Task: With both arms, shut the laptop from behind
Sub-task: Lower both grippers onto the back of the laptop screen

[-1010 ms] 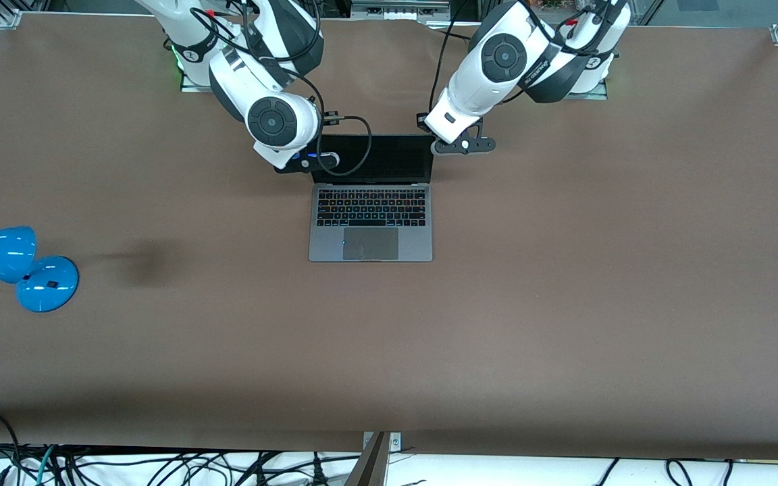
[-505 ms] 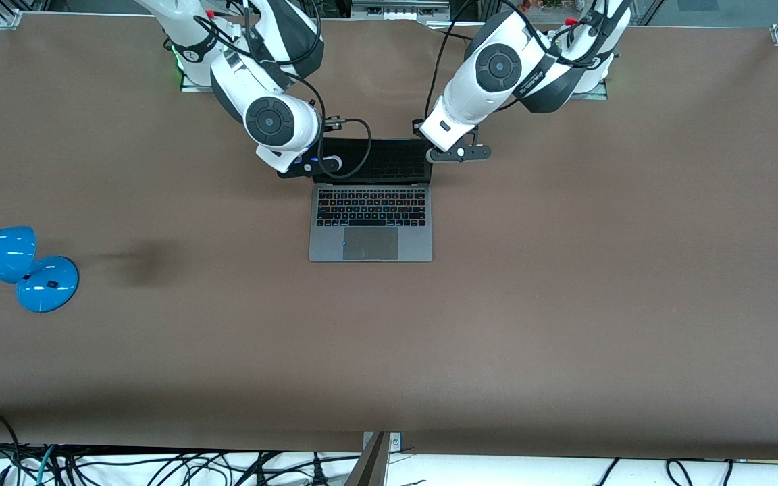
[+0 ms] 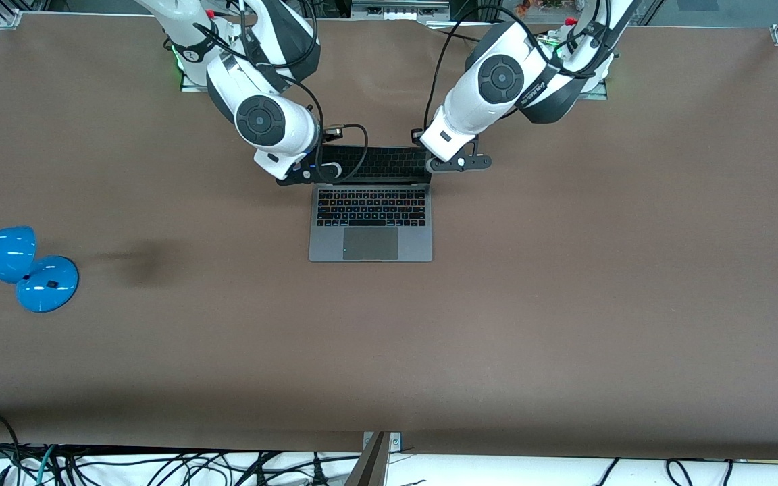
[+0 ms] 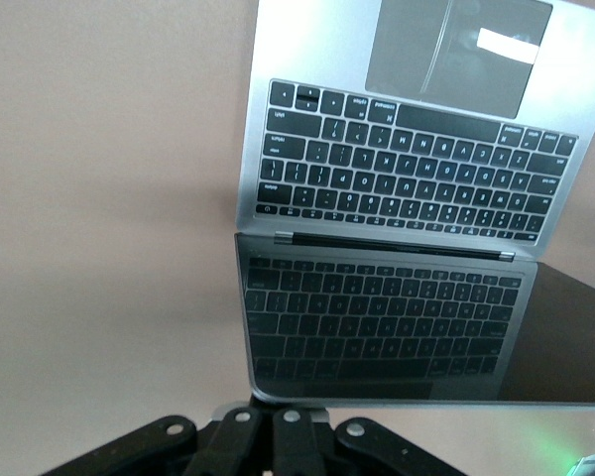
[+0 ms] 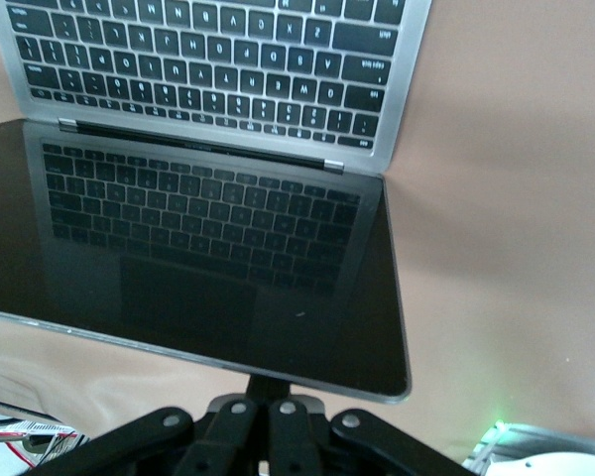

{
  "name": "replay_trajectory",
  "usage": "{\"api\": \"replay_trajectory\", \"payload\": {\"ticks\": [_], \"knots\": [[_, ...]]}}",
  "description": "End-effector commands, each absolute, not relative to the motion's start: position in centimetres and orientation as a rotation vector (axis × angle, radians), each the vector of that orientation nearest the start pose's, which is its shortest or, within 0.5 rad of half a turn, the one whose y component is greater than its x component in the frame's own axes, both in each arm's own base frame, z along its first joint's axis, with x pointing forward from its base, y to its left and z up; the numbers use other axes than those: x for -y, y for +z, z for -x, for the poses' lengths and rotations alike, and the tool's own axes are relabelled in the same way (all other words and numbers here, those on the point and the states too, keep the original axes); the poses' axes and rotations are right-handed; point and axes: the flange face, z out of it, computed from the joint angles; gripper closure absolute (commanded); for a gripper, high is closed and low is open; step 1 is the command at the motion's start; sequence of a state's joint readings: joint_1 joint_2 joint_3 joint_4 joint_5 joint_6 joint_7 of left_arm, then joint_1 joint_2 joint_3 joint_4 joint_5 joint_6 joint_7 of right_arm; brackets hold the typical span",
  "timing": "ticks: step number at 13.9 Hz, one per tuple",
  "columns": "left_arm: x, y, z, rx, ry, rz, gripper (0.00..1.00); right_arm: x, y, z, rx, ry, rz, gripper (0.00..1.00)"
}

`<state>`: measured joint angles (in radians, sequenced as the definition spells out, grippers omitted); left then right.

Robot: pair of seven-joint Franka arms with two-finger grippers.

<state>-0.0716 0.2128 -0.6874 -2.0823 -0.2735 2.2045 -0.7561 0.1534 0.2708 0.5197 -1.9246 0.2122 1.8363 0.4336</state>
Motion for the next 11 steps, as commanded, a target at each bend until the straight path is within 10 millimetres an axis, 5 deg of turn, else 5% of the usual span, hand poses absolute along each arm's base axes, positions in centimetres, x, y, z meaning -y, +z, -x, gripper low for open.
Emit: {"api": "replay_trajectory", "payload": {"ticks": [1, 11], "knots": [[39.6, 34.5, -42.7, 0.290, 0.450, 3.317, 1.00, -34.6, 34.8, -45.3, 0.275, 0.647, 2.929, 1.00], [39.5, 33.0, -45.8, 0.306, 0.395, 3.289, 1.00, -33.3, 33.9, -47.8, 0.287, 0.526, 2.928, 1.00]]}}
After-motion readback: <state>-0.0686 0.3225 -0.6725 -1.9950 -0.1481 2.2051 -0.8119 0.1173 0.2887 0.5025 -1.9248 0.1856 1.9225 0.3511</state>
